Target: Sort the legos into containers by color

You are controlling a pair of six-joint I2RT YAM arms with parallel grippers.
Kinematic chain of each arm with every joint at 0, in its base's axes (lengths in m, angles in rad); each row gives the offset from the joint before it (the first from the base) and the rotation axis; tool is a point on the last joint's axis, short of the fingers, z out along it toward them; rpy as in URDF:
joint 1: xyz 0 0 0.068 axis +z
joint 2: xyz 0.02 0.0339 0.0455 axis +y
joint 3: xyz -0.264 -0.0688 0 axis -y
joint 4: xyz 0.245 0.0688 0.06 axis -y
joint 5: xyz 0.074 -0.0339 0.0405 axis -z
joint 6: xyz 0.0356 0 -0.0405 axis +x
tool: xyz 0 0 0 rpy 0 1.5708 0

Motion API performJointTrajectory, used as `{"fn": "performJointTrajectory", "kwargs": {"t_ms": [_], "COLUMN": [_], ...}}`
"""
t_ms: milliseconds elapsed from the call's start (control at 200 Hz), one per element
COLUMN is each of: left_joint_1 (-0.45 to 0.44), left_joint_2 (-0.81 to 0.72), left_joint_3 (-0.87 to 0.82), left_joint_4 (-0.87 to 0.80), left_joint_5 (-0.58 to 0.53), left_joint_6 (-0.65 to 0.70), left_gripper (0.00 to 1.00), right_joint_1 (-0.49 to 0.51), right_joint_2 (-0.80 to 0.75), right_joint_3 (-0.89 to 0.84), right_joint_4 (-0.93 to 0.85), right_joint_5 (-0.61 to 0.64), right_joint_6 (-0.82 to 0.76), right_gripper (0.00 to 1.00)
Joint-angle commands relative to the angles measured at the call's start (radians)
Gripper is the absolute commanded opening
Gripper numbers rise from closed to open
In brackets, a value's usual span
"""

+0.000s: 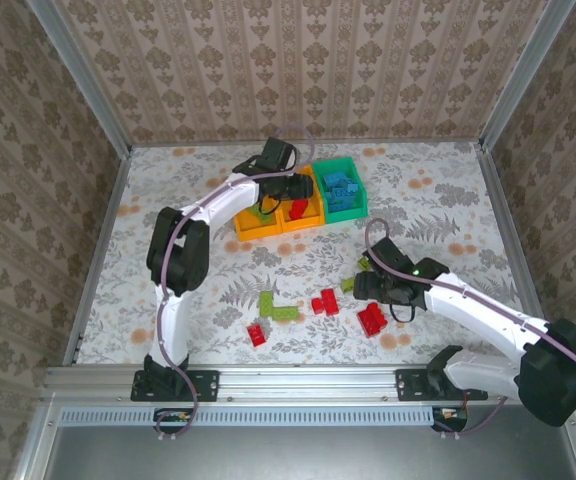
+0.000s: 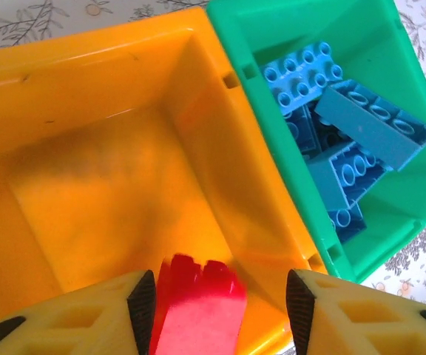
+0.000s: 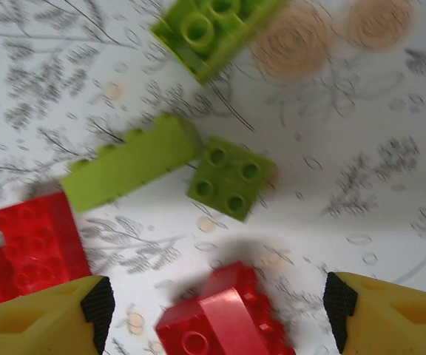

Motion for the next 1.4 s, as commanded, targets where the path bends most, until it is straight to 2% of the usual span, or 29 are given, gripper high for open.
{"fn": "performJointTrajectory", "kwargs": {"t_ms": [0,255,350,760,1110,1260,1395], "left_joint_1": [-0.011,-0.031,-0.033,-0.044,-0.137,-0.209,-0.291], "left_joint_2": [-0.01,-0.113,-0.17,-0.51,-0.887,-1.036,-1.1], "left_joint_3": [0.027,-0.031,-0.085,-0.499,-0.894,-0.991,-1.046], "left_joint_4": [-0.012,-0.022,-0.02,-0.069,-0.247,-0.341,-0.397], "left_joint_5": [0.003,-0.036,-0.04,-0.11,-0.227,-0.261,-0.283], "left_joint_6": [0.005,0.033,0.032,-0.012,-0.227,-0.366,-0.506], "left_gripper": [0.61,0.79,0.85,0.89,0.89,0.87,0.86], "right_joint_1": [0.007,0.007,0.007,0.007,0.007,0.006,0.005], "right_joint_2": [-0.016,-0.034,-0.035,-0.05,-0.052,-0.017,0.018], "right_joint_3": [-0.03,-0.08,-0.096,-0.13,-0.109,-0.087,-0.069], "right_joint_4": [-0.073,-0.07,-0.059,-0.02,0.014,0.031,0.044], "right_joint_5": [0.018,-0.029,-0.046,-0.08,-0.04,-0.038,-0.037], "right_joint_6": [0.041,0.035,0.035,0.043,0.046,0.026,0.019], "right_gripper": [0.74,0.61,0.59,0.56,0.57,0.59,0.6]}}
